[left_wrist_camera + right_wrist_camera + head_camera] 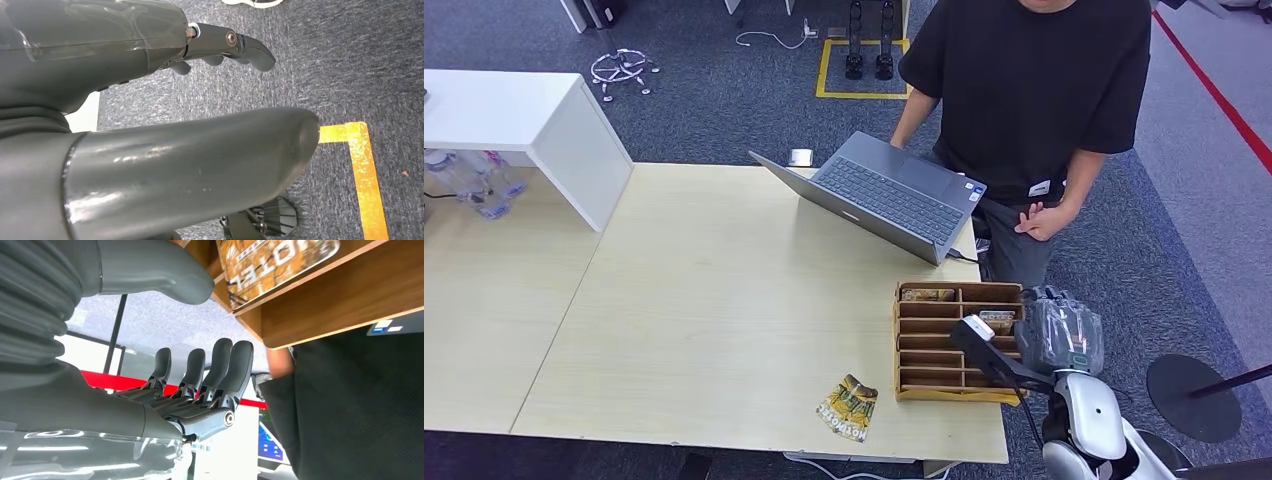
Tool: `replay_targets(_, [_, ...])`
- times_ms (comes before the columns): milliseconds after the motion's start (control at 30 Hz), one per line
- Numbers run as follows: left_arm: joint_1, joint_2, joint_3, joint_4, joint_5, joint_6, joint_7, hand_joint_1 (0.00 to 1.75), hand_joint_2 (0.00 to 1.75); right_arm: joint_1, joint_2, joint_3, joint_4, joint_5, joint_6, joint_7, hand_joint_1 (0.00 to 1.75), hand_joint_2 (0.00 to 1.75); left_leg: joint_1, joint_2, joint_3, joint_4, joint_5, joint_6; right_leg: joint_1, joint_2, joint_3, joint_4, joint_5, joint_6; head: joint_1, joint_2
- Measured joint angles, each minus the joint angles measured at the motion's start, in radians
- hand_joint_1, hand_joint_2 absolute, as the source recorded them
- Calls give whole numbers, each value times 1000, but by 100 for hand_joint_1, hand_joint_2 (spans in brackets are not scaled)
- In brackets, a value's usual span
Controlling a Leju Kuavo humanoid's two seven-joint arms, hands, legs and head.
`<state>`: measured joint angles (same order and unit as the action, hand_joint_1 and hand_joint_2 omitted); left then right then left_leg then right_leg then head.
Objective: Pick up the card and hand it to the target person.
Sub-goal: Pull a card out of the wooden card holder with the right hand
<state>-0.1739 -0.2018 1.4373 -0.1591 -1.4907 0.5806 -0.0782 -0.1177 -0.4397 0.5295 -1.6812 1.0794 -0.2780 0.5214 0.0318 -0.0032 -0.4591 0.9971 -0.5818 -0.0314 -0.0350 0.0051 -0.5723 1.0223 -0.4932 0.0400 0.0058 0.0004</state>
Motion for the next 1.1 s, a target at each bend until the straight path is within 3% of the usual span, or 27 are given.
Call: replay_targets(1100, [0,0,0,0,-1,0,0,0,0,-5,19,57,-22,32,40,-32,93,175,0,0,-2,0,0,0,0,0,0,0,0,0,0,0])
